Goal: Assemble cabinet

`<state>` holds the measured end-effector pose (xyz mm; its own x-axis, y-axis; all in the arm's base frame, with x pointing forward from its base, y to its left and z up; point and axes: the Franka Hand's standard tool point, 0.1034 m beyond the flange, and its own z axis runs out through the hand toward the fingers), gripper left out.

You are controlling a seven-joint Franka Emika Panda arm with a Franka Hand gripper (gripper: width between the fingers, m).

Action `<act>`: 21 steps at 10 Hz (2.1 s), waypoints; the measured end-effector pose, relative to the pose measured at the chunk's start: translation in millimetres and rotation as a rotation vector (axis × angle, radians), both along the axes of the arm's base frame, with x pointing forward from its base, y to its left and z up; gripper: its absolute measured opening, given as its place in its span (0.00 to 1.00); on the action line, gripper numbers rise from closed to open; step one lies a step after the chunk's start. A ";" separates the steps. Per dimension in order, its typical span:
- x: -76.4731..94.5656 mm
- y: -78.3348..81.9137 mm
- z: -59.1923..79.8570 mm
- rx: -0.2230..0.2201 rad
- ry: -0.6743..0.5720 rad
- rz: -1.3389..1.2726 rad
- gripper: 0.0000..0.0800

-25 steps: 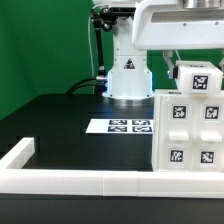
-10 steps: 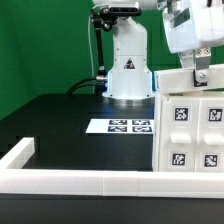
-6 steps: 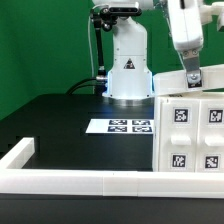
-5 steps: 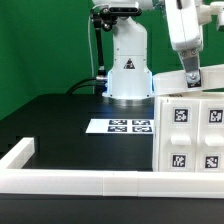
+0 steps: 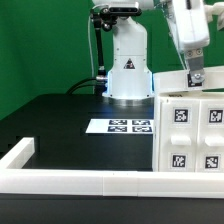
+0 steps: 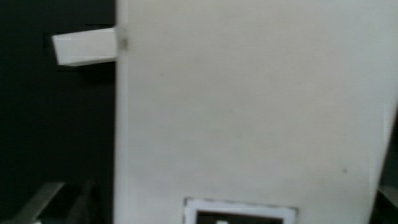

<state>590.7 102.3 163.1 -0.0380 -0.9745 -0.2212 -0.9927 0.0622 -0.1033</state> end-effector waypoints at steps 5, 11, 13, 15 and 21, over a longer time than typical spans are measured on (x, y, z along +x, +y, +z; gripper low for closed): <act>-3.1 5.1 21.1 -0.029 -0.087 0.451 0.81; -1.8 7.9 26.4 -0.084 -0.055 1.272 0.81; -2.0 7.3 25.8 -0.083 -0.077 1.376 0.81; -2.2 4.1 24.3 -0.123 -0.082 1.618 0.81; 3.7 4.6 23.6 -0.173 -0.122 2.305 0.81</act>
Offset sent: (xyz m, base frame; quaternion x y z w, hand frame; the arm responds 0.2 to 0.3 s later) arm 0.0000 0.0000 0.0000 0.0000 0.0000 -0.1938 0.9810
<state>594.4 106.9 186.7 0.7692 0.6345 -0.0754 0.6347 -0.7724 -0.0251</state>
